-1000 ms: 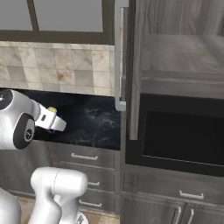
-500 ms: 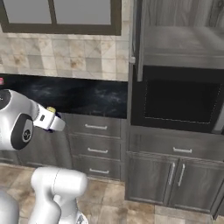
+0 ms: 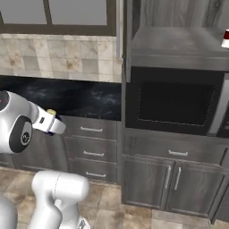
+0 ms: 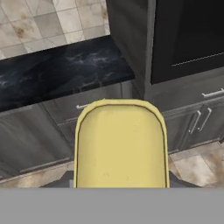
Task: Restock the canned food cabinet by taking the new fresh canned food from the counter and placing it in the cabinet. Then, take the old canned food from the cabinet and place it on the counter.
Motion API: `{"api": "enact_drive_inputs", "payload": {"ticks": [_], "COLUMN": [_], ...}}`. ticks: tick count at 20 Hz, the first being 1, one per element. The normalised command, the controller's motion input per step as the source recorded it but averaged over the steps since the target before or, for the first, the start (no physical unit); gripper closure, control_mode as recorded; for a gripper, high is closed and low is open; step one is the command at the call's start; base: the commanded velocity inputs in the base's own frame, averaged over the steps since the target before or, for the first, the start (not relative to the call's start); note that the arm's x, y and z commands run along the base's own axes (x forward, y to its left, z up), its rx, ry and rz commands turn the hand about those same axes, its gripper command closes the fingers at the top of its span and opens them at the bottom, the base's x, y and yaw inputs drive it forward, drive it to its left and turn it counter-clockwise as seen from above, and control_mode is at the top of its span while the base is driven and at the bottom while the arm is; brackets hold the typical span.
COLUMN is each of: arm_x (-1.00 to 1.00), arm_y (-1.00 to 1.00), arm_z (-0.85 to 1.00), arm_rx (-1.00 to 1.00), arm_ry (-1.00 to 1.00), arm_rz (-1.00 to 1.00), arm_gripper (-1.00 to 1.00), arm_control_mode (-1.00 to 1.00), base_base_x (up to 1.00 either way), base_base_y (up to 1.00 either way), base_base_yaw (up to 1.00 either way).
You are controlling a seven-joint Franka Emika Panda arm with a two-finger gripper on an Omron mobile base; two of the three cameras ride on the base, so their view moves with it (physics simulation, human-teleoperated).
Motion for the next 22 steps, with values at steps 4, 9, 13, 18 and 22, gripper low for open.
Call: {"api": "enact_drive_inputs", "payload": {"ticks": [4,9,13,18,22], "arm_x": [0.00,0.00,0.00,0.00,0.00], "arm_y": [0.00,0.00,0.00,0.00,0.00], "arm_z": [0.00,0.00,0.00,0.00,0.00], "arm_rx": [0.00,0.00,0.00,0.00,0.00], "arm_ry": [0.00,0.00,0.00,0.00,0.00], "arm_rz": [0.00,0.00,0.00,0.00,0.00], "arm_gripper": [1.00,1.00,1.00,1.00,1.00], "arm_control_mode": [1.00,1.00,1.00,1.00,1.00], "base_base_x": [-0.22,0.34,-0.10,0.02,0.40], "base_base_y": [-1.00,-0.90,-1.00,-0.97,-0.27], "base_base_yaw": [-0.01,-0.15,-0.29,-0.20,0.17]}}
